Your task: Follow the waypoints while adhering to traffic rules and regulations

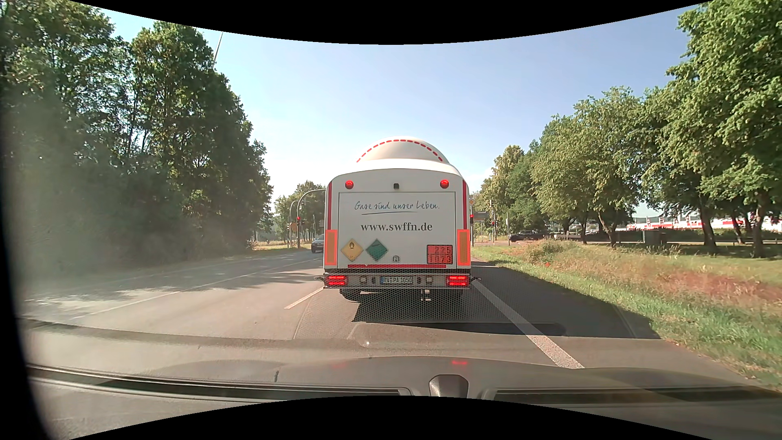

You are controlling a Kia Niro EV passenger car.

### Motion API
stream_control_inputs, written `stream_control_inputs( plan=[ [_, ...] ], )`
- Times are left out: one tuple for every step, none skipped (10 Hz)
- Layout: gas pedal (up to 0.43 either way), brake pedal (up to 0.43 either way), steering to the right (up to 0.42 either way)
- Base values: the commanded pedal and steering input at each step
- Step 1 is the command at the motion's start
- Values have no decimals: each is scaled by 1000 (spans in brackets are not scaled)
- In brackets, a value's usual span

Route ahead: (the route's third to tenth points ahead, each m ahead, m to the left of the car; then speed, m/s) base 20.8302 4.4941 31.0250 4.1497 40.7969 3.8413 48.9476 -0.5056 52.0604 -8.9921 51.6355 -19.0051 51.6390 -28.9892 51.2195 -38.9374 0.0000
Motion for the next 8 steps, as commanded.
stream_control_inputs(
  plan=[
    [0,6,5],
    [0,6,4],
    [0,6,4],
    [0,6,4],
    [0,6,4],
    [0,6,5],
    [0,6,4],
    [0,6,4]
  ],
)
